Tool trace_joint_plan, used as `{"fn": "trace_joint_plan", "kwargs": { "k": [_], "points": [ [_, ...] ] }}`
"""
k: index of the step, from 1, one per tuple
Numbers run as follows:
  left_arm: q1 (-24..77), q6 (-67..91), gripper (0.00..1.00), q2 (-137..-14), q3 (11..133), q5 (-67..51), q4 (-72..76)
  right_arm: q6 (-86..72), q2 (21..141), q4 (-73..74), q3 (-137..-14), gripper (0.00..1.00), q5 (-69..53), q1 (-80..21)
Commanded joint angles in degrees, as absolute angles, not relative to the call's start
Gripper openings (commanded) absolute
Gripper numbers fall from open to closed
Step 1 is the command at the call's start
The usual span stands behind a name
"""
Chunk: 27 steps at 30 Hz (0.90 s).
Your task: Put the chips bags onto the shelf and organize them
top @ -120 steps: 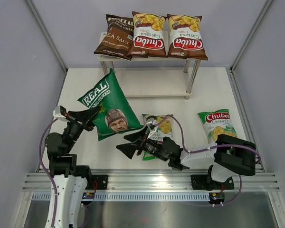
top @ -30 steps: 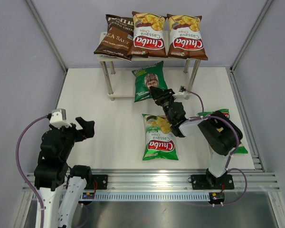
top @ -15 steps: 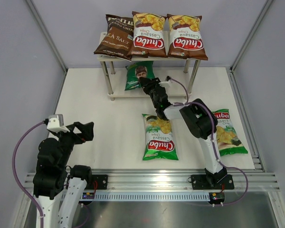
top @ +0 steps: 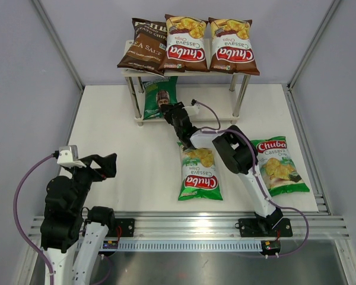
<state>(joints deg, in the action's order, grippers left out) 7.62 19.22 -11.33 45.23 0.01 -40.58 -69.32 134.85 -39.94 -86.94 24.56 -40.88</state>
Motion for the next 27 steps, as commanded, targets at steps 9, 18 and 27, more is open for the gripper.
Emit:
{"fn": "trace_joint_plan", "kwargs": {
  "k": [9,18,27],
  "points": [
    [8.0,17.93,0.99,-10.46,44.91,1.05,-37.71,-74.44,138.86,-26.46,-97.2,0.34,26.9,-44.47],
    [8.0,17.93,0.99,-10.37,44.74,0.97,-37.53,-75.32,138.61,-18.72,-99.76,0.58,26.63,-44.91],
    [8.09,17.84,0.99,-10.55,44.74,1.23,-37.62,-74.7,132.63,-11.87,-96.42,0.86,25.75,-44.91]
  ]
}}
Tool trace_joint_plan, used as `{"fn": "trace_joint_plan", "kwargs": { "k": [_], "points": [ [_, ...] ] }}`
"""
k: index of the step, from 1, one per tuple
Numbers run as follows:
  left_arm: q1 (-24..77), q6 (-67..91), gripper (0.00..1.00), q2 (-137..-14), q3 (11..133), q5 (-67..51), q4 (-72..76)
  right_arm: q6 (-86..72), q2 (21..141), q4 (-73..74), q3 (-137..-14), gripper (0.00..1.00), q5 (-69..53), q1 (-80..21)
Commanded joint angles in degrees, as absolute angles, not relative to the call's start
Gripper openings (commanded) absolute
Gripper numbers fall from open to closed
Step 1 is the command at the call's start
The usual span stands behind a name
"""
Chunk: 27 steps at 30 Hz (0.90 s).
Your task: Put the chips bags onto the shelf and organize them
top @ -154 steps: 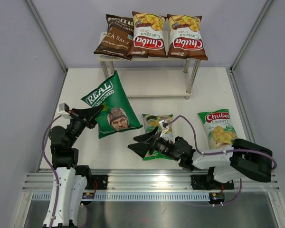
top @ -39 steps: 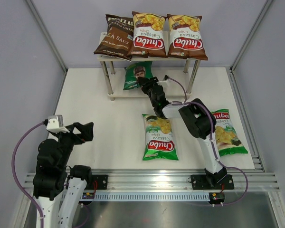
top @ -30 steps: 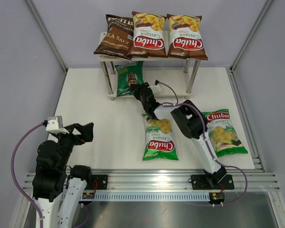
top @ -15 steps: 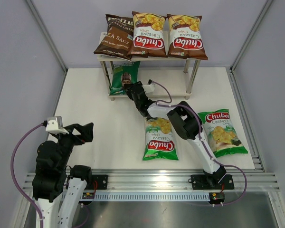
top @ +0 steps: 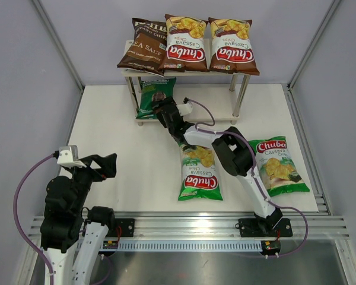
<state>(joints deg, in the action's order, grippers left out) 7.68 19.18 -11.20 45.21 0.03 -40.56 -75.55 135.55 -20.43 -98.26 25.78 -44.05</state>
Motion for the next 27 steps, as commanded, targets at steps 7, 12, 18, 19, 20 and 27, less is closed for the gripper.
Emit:
{"fn": "trace_joint_plan", "kwargs": {
  "k": [7,12,18,19,20,27],
  "points": [
    [8.0,18.02,0.99,-10.72,44.82,1.58,-37.62,-75.94,127.71,-4.49,-93.52,0.93,27.51,-44.56],
    [8.0,18.11,0.99,-10.81,44.82,1.76,-37.71,-74.98,124.03,-5.97,-90.01,1.0,25.93,-44.21],
    [8.0,18.28,0.99,-11.69,44.65,1.93,-37.71,-72.17,117.53,-8.25,-84.3,0.99,26.01,-44.21],
    [8.0,18.37,0.99,-12.12,44.74,2.11,-37.79,-71.29,116.47,-9.22,-83.16,0.99,25.93,-44.21],
    [8.0,18.54,0.99,-12.48,44.56,2.46,-37.79,-69.45,115.24,-10.97,-81.23,1.0,25.75,-44.21],
    [8.0,22.15,0.99,-16.43,45.08,3.16,-38.4,-59.95,102.85,-13.44,-70.24,1.0,25.84,-44.12]
  ]
}}
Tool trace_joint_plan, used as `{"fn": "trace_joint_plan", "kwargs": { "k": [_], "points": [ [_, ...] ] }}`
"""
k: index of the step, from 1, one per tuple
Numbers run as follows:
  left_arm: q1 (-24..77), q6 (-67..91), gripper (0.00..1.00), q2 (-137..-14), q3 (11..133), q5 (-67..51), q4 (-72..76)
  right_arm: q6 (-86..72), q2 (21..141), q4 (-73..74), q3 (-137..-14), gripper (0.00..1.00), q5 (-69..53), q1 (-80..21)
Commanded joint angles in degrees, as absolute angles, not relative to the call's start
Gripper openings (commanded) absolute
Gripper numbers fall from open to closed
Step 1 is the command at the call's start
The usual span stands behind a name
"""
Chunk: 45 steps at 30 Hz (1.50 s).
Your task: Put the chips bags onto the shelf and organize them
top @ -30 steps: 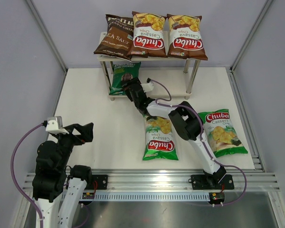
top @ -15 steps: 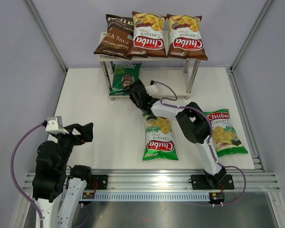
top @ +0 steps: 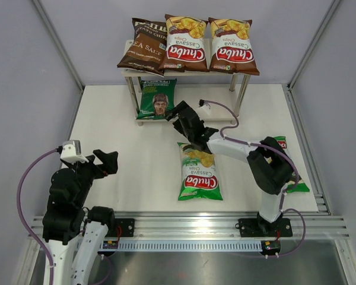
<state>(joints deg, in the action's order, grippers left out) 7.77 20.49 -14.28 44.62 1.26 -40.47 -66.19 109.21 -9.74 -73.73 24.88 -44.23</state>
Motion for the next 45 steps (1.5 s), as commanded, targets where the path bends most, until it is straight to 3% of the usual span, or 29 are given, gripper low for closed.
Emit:
{"fn": "trace_joint_plan", "kwargs": {
  "k": [1,6,13,17,23,28,35,45],
  "points": [
    [8.0,22.67,0.99,-17.91,45.35,3.77,-38.76,-58.81,99.61,-14.06,-68.66,0.99,25.58,-44.12],
    [8.0,27.67,0.99,-23.02,45.71,-1.38,-37.9,-48.88,87.75,-13.8,-58.55,0.99,22.51,-44.12],
    [8.43,41.47,0.99,-34.96,31.06,-31.42,-13.93,-42.28,70.69,-1.97,-47.21,0.99,16.88,-42.1],
    [14.13,44.38,0.99,-47.09,29.18,-33.31,-1.0,-35.44,59.7,4.99,-43.42,0.99,11.01,-42.1],
    [22.93,51.75,0.99,-62.47,28.38,-34.89,15.96,-36.21,39.07,18.88,-38.94,0.99,14.5,-42.1],
    [29.34,54.39,0.99,-74.69,31.72,-32.52,20.37,-38.75,25.96,29.5,-37.0,0.99,11.52,-42.01],
    [33.22,59.05,0.99,-87.88,33.4,-34.36,33.11,-39.9,17.5,36.38,-38.49,1.0,7.21,-42.1],
    [36.74,64.77,0.97,-103.62,35.77,-35.07,47.46,-40.69,19.86,34.02,-39.03,0.99,0.53,-42.1]
  ]
}}
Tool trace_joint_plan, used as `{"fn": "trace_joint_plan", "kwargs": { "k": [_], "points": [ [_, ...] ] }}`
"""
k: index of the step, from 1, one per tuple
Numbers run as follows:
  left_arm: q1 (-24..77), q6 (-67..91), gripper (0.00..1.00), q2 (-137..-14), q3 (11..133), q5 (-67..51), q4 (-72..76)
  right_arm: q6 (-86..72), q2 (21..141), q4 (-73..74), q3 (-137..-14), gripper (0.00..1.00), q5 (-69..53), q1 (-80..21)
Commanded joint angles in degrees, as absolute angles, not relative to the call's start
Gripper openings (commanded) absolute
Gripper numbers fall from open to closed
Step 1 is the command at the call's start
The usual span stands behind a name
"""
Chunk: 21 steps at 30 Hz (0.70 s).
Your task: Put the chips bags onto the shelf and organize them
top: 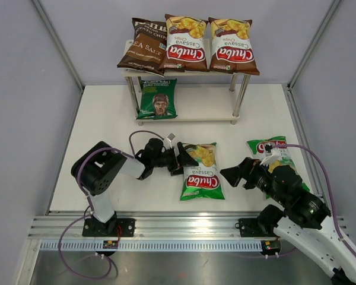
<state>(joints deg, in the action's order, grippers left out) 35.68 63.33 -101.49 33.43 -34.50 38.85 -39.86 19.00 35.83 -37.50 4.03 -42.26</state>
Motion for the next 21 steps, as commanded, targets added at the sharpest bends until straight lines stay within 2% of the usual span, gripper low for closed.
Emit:
{"fn": "trace_joint_plan", "kwargs": {
  "k": [1,3,6,8,16,21],
  "points": [
    [37.26,65.12,0.95,-104.15,36.03,-34.98,48.42,-40.95,19.86,33.49,-38.68,0.99,0.35,-42.1],
    [37.79,66.26,0.8,-105.99,36.04,-34.98,50.96,-41.48,20.04,32.26,-37.8,0.99,0.18,-42.1],
    [38.06,70.56,0.49,-107.22,34.2,-34.72,60.25,-41.75,20.83,31.56,-37.01,0.99,0.26,-42.1],
    [38.06,71.71,0.42,-107.14,33.23,-34.45,63.27,-41.75,21.0,31.38,-36.56,0.99,0.26,-42.1],
    [38.06,78.03,0.28,-104.5,25.76,-28.48,82.84,-45.96,18.9,26.64,-30.15,0.99,-1.32,-42.1],
    [38.06,80.51,0.27,-101.7,22.68,-24.27,92.97,-53.6,17.49,19.61,-24.79,1.0,-7.19,-42.01]
  ]
}}
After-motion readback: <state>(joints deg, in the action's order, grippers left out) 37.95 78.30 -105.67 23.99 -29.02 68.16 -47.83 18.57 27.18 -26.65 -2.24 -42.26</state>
